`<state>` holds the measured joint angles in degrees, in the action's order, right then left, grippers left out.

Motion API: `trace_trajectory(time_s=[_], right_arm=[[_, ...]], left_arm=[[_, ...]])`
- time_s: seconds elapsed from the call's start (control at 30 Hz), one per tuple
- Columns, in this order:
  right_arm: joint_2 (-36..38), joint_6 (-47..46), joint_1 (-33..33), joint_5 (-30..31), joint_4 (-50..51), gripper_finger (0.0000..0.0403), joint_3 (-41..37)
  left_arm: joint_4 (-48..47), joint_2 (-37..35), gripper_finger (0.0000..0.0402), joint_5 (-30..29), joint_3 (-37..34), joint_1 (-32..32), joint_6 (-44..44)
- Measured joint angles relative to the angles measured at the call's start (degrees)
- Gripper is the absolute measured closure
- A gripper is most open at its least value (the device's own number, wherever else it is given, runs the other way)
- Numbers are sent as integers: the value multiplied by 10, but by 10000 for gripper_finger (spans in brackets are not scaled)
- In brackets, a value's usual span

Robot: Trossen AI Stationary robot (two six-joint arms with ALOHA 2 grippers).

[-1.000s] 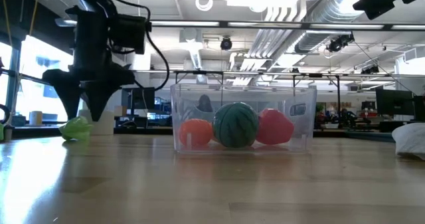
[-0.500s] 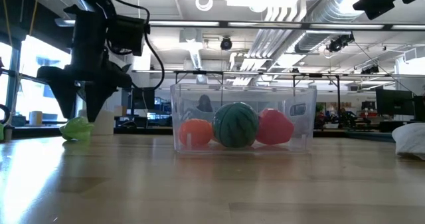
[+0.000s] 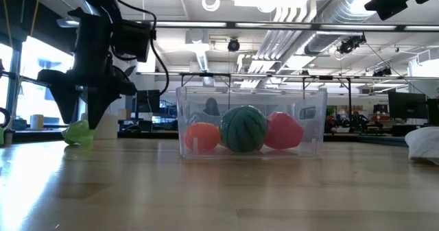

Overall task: Pick and placing Produce into tupperware
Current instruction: Put the green starfruit into the transparent bin

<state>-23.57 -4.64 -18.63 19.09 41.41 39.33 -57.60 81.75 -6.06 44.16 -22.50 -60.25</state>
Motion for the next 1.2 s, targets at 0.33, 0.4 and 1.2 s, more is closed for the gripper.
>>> trace_trajectory(time_s=[0.33,0.4,1.2], right_arm=[[0,0,0,0,0,318,0],[0,0,0,0,0,318,0],[0,0,0,0,0,318,0]], left_arm=[[19,38,110,10,0,0,14],[22,49,110,16,0,0,14],[68,67,110,-4,0,0,45]])
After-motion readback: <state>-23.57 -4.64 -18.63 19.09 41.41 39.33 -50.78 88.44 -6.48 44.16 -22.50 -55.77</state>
